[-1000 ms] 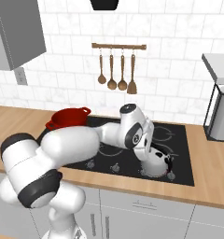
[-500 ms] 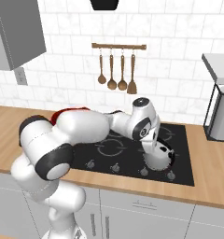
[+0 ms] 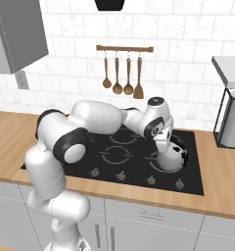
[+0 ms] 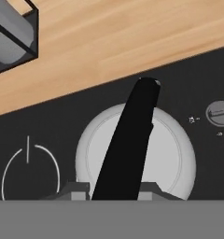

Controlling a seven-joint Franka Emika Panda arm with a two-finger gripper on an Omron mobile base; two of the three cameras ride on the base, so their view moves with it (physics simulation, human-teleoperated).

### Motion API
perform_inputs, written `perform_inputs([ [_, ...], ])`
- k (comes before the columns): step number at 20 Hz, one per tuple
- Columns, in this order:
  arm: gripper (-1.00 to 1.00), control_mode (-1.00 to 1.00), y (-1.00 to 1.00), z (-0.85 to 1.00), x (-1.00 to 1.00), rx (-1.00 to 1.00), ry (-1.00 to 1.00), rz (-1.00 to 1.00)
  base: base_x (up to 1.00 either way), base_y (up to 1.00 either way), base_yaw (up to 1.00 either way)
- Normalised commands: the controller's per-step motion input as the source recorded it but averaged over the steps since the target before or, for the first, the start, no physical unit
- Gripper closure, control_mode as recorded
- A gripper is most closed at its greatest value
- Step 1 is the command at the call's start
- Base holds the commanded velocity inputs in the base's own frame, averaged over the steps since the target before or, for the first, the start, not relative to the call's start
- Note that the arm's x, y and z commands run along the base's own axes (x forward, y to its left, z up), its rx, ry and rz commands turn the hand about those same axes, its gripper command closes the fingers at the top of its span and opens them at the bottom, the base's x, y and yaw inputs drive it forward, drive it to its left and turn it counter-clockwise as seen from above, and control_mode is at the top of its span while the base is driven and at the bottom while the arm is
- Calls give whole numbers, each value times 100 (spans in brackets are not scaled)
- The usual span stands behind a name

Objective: Pick the kettle from the counter and place it on a stove burner. Then turn the burner on.

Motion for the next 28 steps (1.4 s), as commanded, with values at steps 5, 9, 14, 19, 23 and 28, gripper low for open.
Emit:
perform_inputs([
  [5,100,-100,-3,-7,40,3,0,0,0,0,0],
  [9,100,-100,-3,-13,20,1,0,0,0,0,0],
  [14,100,-100,-1,-22,16,0,0,0,0,0,0],
  [19,100,-100,-6,-21,26,0,0,0,0,0,0],
  [23,100,-100,-15,-17,21,0,0,0,0,0,0],
  [28,100,-100,-10,-25,17,0,0,0,0,0,0],
])
